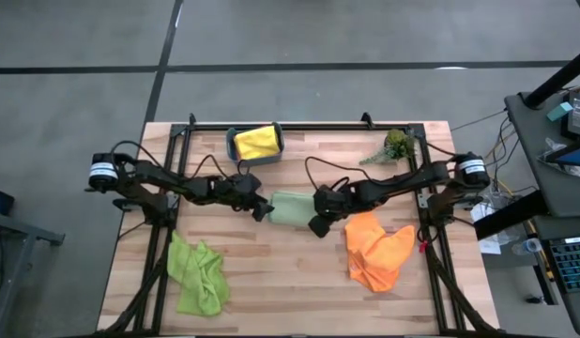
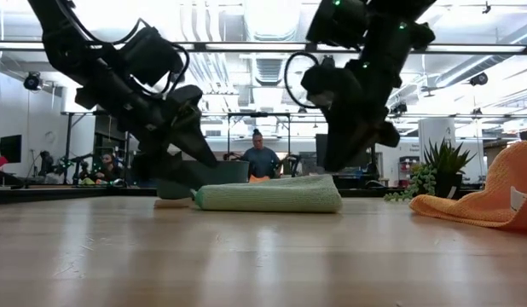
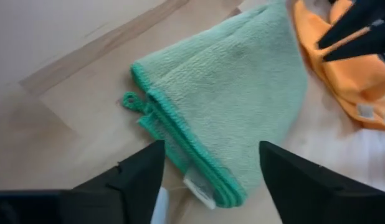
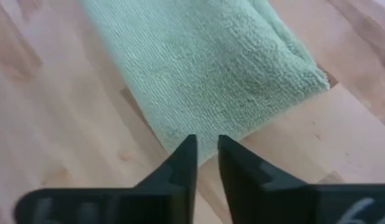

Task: Fold microfiber towels
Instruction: Put the green microfiber towel into the green bin

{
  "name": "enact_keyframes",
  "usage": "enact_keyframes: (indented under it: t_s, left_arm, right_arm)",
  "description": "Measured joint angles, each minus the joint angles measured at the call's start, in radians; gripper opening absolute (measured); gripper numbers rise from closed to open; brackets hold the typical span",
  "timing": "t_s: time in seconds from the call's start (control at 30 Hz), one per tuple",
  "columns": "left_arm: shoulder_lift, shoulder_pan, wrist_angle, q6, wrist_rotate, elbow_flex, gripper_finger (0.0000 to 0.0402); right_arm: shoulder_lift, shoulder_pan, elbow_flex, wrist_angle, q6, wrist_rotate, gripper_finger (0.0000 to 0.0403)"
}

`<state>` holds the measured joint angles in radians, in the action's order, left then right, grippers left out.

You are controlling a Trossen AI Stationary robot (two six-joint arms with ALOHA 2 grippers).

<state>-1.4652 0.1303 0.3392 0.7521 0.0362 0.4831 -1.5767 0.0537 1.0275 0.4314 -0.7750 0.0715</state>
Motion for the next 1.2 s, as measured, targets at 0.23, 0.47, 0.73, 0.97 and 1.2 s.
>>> enact_keyframes:
  t_s: [0.23,0.47,0.73,0.97,1.2]
  left_arm:
    - [-0.037,0.0,0.028,0.035,-0.02,0.003,0.0273]
    - [-0.093,-0.001,0.092,0.055,-0.02,0.01,0.0273]
    - [-0.132,-0.002,0.155,0.079,-0.019,0.009,0.0273]
    - [-0.2,-0.003,0.19,0.083,-0.01,0.039,0.0273]
    - [-0.227,-0.008,0.196,0.076,-0.01,0.064,0.0273]
  right_arm:
    - [0.084,0.0,-0.102,-0.109,-0.095,0.034,0.016]
    - [0.082,0.0,-0.242,-0.286,-0.208,0.035,0.0257]
    - [0.082,-0.013,-0.372,-0.54,-0.277,0.038,0.0313]
    - [0.068,-0.02,-0.399,-0.61,-0.281,0.063,0.0314]
    - [-0.046,-0.02,-0.394,-0.792,-0.252,0.06,0.0304]
